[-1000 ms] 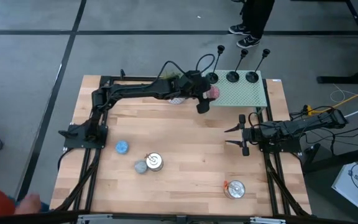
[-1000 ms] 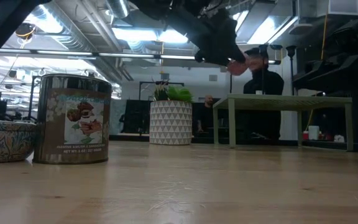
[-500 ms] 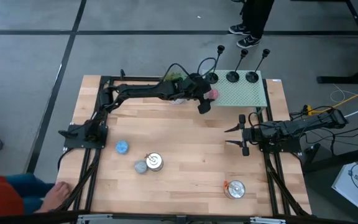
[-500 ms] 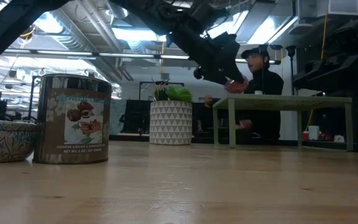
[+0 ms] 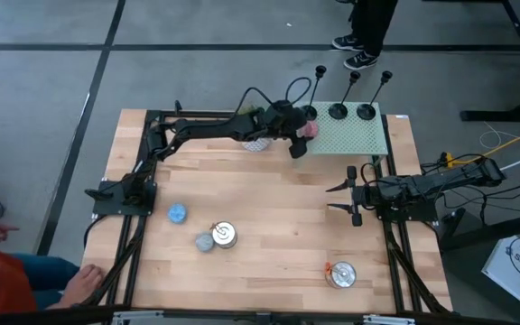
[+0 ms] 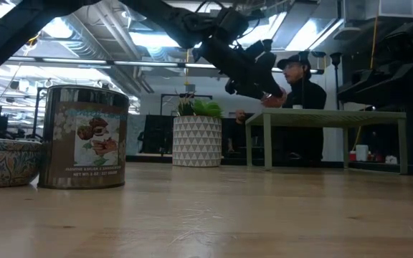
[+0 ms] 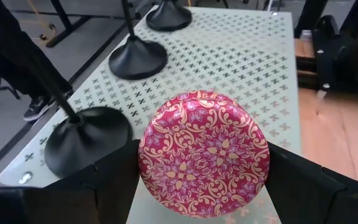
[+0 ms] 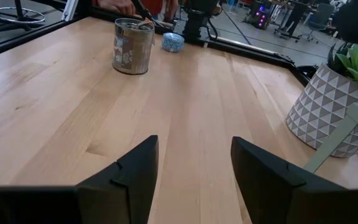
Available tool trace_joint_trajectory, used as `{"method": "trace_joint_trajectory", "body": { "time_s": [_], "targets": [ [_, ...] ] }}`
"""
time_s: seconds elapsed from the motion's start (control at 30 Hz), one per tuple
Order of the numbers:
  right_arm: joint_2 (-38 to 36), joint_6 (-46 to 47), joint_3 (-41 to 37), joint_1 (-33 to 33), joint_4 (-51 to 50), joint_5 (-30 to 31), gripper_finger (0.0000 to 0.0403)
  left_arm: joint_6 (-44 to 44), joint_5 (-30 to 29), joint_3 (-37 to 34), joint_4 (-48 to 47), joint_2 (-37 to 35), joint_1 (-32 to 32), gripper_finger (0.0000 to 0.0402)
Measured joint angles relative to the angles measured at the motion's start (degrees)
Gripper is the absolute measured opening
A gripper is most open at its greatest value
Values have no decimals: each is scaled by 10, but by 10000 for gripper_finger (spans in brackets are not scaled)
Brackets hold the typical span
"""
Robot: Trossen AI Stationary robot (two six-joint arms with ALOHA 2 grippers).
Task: Pick & Place candle stick holders
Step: Put the red yellow scented candle on the shelf, then move the blue white scented candle to the middle of the table
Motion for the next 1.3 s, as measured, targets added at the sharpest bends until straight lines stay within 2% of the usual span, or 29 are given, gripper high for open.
{"method": "trace_joint_trajectory", "body": {
  "time_s": [0.17, 0.57, 0.83, 1.03, 1.3],
  "targets": [
    [0, 0, 0, 0, 0, 0, 204, 1, 1, 0, 1, 0, 0, 299],
    [0, 0, 0, 0, 0, 0, 204, 2, 0, 0, -6, -4, 0, 334],
    [0, 0, 0, 0, 0, 0, 204, 22, -37, 0, -9, -21, -3, 337],
    [0, 0, 0, 0, 0, 0, 204, 37, -52, 0, -66, -57, -17, 337],
    [0, 0, 0, 0, 0, 0, 204, 52, -138, 0, -183, -108, -61, 334]
  ]
}}
